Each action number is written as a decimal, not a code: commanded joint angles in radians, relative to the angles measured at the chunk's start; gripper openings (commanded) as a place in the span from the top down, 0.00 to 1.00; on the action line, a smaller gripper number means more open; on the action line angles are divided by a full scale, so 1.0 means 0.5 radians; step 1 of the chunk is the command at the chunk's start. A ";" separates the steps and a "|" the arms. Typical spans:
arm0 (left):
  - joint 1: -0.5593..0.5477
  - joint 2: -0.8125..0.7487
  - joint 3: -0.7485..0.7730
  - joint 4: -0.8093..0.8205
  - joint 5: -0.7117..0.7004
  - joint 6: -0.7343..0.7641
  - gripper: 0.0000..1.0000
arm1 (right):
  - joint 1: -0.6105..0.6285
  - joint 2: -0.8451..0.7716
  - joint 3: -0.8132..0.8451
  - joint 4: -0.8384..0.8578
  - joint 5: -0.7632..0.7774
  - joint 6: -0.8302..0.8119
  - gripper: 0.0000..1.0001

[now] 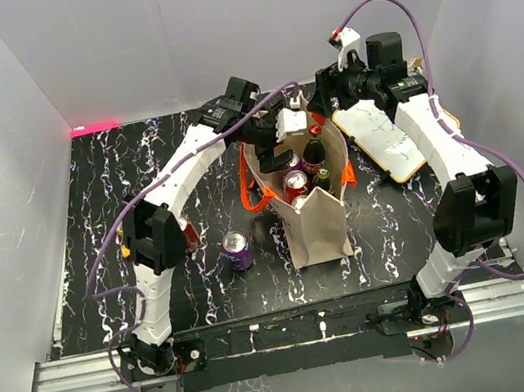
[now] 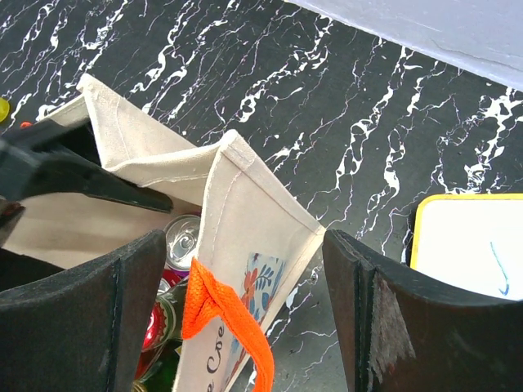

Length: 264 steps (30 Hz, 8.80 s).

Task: Place the beverage into the canvas bag
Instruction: Pick up the drink from the center of the board, then place the drink in the canvas bag, then pick up the drink from the center of the board.

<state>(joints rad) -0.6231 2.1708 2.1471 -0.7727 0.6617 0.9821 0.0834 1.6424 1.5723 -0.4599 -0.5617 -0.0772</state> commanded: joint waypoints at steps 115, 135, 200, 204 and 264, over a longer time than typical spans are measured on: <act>0.081 -0.669 0.053 0.408 -0.291 -1.397 1.00 | 0.020 -0.261 -0.298 0.208 -0.122 0.143 0.49; 0.001 -0.651 -0.177 0.438 -0.167 -1.278 1.00 | 0.023 -0.295 -0.304 0.231 -0.001 0.159 0.89; -0.061 0.191 -0.050 0.909 -0.533 -1.307 0.90 | -0.077 -0.484 -0.497 0.156 0.099 0.093 0.92; -0.061 0.207 -0.058 0.910 -0.514 -1.374 0.77 | -0.078 -0.492 -0.503 0.155 0.097 0.091 0.92; -0.061 -0.467 -0.011 0.465 -0.400 -0.903 0.52 | -0.082 -0.413 -0.386 0.165 -0.037 0.119 0.92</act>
<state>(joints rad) -0.6556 1.9678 2.1090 -0.4908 0.4110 0.5003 0.0444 1.4723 1.3407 -0.4160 -0.5529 -0.0238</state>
